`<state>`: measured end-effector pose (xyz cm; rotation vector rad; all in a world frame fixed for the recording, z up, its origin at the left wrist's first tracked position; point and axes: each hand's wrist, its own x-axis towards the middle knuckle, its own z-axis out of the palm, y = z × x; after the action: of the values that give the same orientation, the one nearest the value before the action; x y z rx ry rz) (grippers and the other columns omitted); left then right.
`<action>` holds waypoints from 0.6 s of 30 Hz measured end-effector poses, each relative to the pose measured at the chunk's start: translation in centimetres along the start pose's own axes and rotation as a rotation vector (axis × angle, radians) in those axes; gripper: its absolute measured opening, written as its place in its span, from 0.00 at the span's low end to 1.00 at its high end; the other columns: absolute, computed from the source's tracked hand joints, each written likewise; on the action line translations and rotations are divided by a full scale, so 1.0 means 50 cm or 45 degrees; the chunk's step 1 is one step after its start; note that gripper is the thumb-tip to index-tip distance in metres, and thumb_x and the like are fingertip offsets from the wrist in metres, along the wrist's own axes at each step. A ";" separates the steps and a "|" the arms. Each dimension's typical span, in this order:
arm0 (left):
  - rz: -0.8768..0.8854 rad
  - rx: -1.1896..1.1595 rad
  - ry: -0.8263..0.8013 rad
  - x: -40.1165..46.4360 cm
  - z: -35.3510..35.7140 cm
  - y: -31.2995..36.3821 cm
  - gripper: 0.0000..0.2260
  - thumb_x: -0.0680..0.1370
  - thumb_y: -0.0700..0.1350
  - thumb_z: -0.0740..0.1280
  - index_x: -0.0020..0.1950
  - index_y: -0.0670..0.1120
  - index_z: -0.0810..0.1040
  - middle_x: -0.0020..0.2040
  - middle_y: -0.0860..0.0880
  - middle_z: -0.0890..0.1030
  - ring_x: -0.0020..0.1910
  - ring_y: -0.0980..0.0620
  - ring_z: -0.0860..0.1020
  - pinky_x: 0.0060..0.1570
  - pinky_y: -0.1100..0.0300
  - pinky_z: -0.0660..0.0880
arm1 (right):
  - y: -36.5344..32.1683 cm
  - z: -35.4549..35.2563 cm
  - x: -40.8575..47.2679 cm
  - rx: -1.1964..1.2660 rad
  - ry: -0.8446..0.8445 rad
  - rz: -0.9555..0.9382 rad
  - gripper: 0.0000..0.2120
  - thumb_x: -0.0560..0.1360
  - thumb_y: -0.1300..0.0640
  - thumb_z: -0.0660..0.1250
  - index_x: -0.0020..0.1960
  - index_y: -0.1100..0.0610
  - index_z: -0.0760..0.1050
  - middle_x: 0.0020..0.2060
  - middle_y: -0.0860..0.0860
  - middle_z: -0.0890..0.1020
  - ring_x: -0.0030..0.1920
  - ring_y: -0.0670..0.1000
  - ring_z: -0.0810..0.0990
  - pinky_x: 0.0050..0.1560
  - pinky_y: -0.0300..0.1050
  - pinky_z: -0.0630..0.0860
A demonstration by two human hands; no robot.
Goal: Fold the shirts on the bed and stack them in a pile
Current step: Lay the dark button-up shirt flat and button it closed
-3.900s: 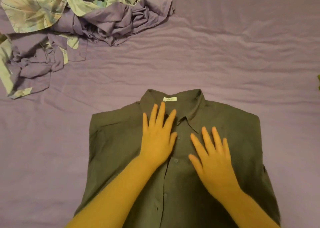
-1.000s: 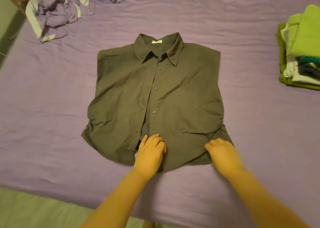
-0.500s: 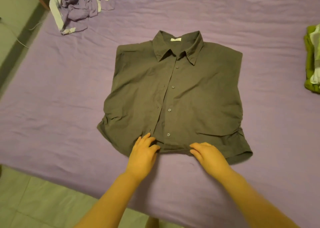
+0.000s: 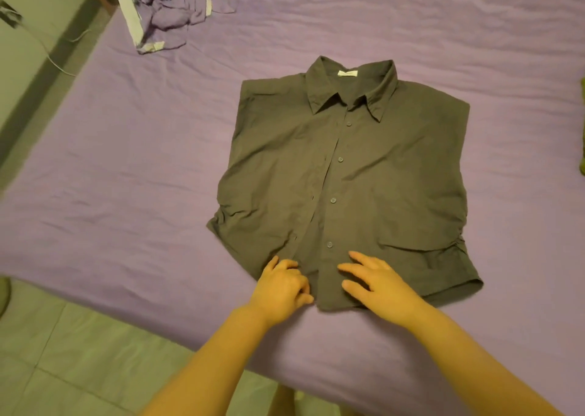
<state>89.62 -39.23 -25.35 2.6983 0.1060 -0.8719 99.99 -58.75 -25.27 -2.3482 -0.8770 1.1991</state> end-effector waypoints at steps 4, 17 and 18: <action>0.024 -0.324 -0.002 -0.042 -0.021 0.013 0.10 0.79 0.50 0.63 0.55 0.47 0.79 0.54 0.48 0.80 0.54 0.48 0.76 0.56 0.58 0.69 | -0.037 0.045 -0.013 -0.481 -0.237 -0.048 0.27 0.77 0.51 0.57 0.75 0.45 0.57 0.77 0.47 0.46 0.76 0.53 0.45 0.69 0.51 0.58; -0.398 -0.517 0.706 -0.074 -0.111 -0.233 0.17 0.72 0.30 0.64 0.59 0.42 0.78 0.57 0.42 0.77 0.55 0.40 0.73 0.56 0.53 0.71 | -0.238 0.053 0.104 -0.076 0.129 0.043 0.19 0.80 0.55 0.56 0.70 0.53 0.66 0.66 0.50 0.70 0.64 0.54 0.68 0.61 0.45 0.68; -0.487 -0.581 0.702 -0.067 -0.111 -0.251 0.21 0.71 0.29 0.62 0.62 0.40 0.76 0.59 0.41 0.76 0.57 0.40 0.72 0.59 0.53 0.70 | -0.254 0.059 0.117 -0.069 0.173 0.129 0.20 0.80 0.54 0.55 0.72 0.52 0.63 0.67 0.50 0.69 0.64 0.54 0.69 0.61 0.45 0.69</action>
<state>87.96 -25.52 -22.41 2.4237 0.8486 -0.1258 95.57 -45.30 -23.26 -2.5109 -0.7628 1.0509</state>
